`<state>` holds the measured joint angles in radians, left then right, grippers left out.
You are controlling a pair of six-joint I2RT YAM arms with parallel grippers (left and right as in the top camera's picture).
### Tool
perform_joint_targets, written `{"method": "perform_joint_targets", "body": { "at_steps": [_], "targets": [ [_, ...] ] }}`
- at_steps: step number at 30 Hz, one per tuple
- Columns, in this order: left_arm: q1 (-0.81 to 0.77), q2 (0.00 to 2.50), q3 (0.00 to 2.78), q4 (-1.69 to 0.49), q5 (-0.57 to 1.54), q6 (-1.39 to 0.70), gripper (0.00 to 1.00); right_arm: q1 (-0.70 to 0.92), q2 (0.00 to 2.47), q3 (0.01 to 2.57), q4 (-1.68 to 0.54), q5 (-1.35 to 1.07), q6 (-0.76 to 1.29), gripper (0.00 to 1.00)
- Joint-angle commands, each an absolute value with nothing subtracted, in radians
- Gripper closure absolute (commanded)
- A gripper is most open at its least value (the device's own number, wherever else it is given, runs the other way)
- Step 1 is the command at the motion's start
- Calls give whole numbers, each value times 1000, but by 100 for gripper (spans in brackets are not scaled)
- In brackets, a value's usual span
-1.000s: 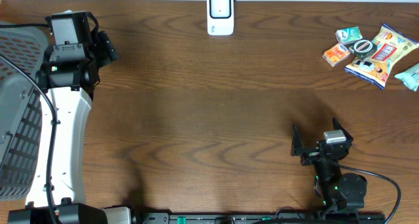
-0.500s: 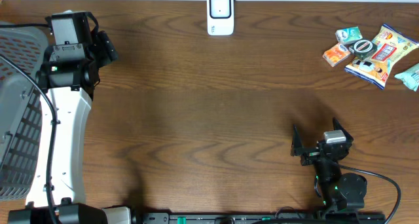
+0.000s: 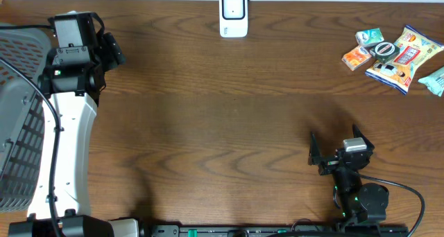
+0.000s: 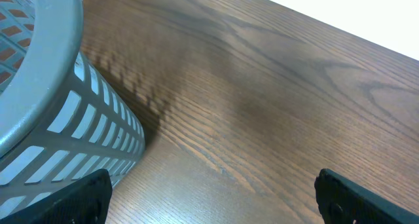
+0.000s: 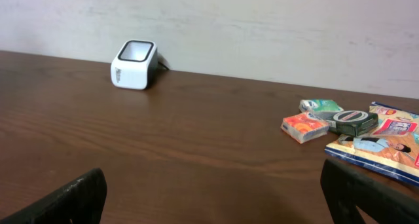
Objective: Scan the item barcode
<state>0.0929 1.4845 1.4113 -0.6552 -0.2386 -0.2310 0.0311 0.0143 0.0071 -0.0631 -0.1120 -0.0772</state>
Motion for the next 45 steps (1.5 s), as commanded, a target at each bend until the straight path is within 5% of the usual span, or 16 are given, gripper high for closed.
{"method": "perform_joint_targets", "body": {
  "at_steps": [1,11,45],
  "targets": [
    [97,1491,1420,-658,-248,-218,2,28,5,6,-67,-104,-80,1],
    [97,1491,1420,-658,-248,-218,2,29,5,6,-76,-29,113,1],
    [97,1491,1420,-658,-248,-218,2,59,6,6,-75,-39,29,1]
  ]
}}
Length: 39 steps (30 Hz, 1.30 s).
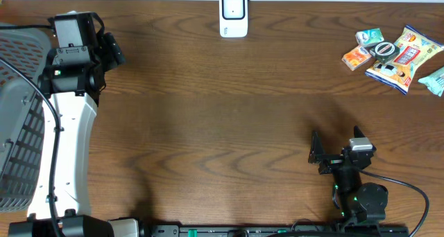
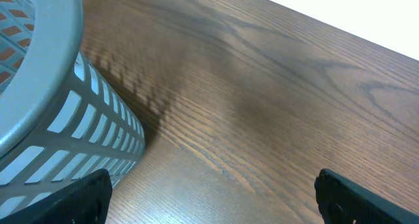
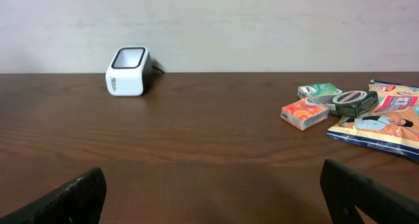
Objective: Scan the item barcode
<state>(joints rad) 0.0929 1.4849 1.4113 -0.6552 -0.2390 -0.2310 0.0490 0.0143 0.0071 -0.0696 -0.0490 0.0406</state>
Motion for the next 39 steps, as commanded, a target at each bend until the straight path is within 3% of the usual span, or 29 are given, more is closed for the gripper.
{"method": "perform_joint_targets", "body": {
  "at_steps": [1,24,33,39],
  "targets": [
    [97,1491,1420,-659,-248,-218,2,59,6,6,-75,-39,29,1],
    [95,1454,1299,-776,-164,-221,2,59,6,6,-74,-39,29,1],
    [95,1109,880,-492,-32,-29,2,59,6,6,-74,-39,29,1],
    [95,820,575,-285,-31,-30,2,59,6,6,-74,-39,29,1]
  ]
}}
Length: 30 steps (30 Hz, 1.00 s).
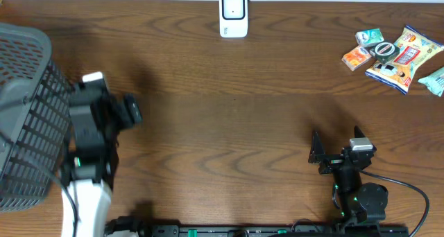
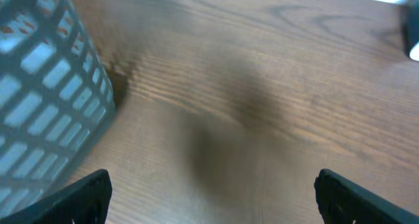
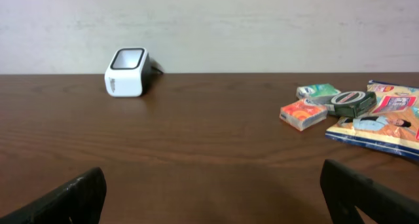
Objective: Scan the item barcode
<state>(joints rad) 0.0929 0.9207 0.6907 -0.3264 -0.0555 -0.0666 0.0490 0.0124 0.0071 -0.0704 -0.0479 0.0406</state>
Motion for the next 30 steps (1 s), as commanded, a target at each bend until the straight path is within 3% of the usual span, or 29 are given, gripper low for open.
{"method": "perform_joint_targets", "body": {
  "at_steps": [1,8,18,24,30],
  "targets": [
    [95,772,529,-258,-25,-30,2,59,6,6,-74,-39,29,1],
    [95,535,292,-51,5,-28,2,59,6,6,-74,-39,29,1],
    [95,456,51,315,46,15,2,59,6,6,-74,-39,28,1],
    [95,389,3,342,47,15,2,59,6,6,-74,-39,29,1],
    [95,258,4,223,70,27,2,59,6,6,-74,-39,29,1]
  ]
}}
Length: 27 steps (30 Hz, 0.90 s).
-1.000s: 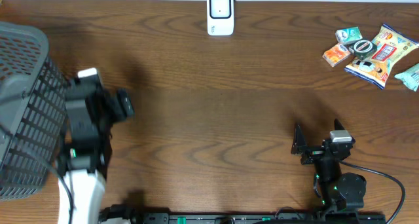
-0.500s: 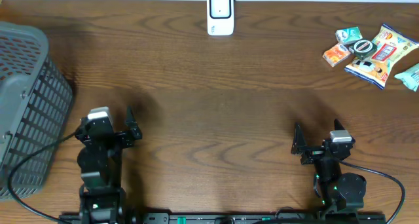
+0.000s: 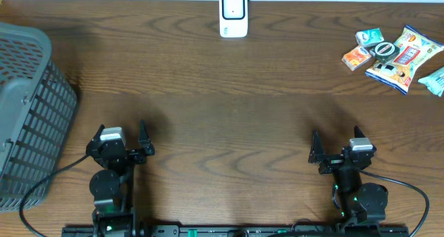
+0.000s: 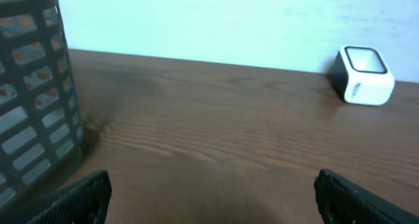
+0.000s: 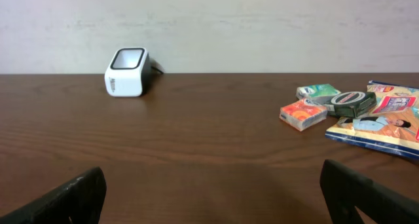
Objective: Scan the item barcode
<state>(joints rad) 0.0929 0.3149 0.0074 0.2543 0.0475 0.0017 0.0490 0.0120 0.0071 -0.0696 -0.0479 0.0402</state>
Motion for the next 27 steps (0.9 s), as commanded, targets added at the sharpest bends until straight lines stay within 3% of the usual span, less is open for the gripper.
{"method": "perform_joint_targets", "body": {
  "at_steps": [1,11,27],
  "targets": [
    [95,239,4,200,72,31,2,59,6,6,-74,-39,29,1],
    [95,7,4,-48,123,93,2,59,6,6,-74,-39,29,1],
    [94,2,4,-62,127,58,2,59,6,6,-74,-39,29,1]
  ]
}}
